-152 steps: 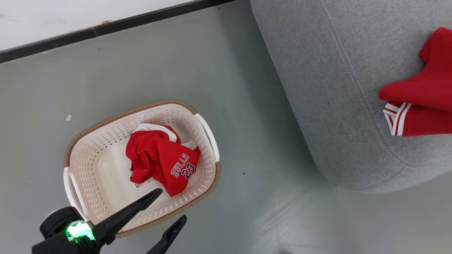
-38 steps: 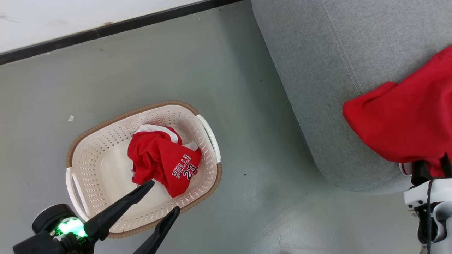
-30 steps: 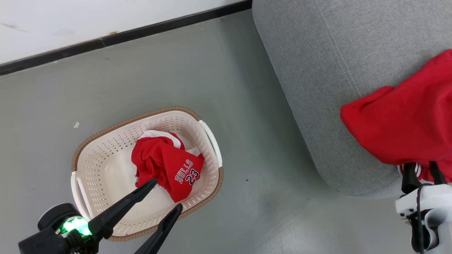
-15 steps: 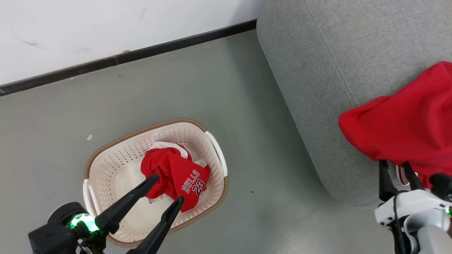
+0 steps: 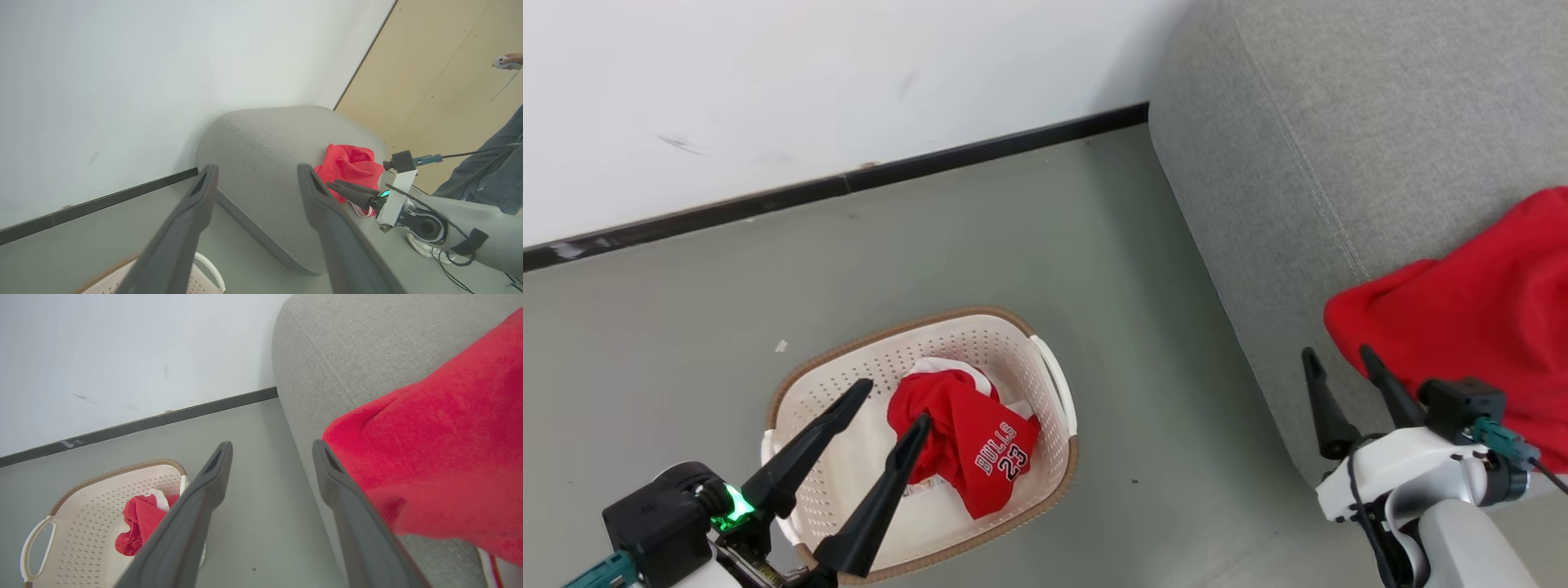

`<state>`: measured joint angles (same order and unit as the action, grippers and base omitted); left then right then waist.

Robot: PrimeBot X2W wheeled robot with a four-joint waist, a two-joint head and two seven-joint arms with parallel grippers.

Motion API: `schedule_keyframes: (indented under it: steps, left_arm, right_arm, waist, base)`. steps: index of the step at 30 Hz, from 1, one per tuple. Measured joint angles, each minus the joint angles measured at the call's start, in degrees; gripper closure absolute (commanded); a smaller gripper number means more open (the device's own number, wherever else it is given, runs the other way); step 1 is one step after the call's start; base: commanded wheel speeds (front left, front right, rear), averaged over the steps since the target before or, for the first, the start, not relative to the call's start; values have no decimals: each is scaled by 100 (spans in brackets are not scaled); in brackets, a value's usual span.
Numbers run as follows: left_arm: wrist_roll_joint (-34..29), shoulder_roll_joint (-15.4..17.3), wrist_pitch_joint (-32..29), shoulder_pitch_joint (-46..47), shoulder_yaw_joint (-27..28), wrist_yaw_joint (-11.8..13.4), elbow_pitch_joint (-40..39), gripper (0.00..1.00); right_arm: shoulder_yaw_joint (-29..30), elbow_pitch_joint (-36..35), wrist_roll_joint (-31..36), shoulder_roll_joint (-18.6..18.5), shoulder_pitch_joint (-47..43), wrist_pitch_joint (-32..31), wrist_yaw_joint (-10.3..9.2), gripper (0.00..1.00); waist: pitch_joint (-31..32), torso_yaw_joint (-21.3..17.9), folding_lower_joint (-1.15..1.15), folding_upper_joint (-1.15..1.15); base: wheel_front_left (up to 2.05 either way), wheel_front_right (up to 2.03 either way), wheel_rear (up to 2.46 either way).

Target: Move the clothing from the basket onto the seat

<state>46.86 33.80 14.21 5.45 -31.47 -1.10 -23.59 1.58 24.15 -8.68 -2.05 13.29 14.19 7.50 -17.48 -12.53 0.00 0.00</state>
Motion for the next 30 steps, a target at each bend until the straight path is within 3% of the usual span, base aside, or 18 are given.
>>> schedule_keyframes:
  steps: [9, 30]
  left_arm:
    - [99, -346, 1, -2, 165, 158, 522, 0]
    - [32, -1058, 7, -4, 243, 296, 1592, 0]
  right_arm:
    - [-659, -212, 209, -22, 24, 0, -1, 0]
    - [-1179, -186, 285, -51, 124, 1, -1, 0]
  waist:
    - [336, 294, 0, 0]
    - [1072, 1127, 0, 0]
  base:
    - [0, 0, 0]
    - [0, 0, 0]
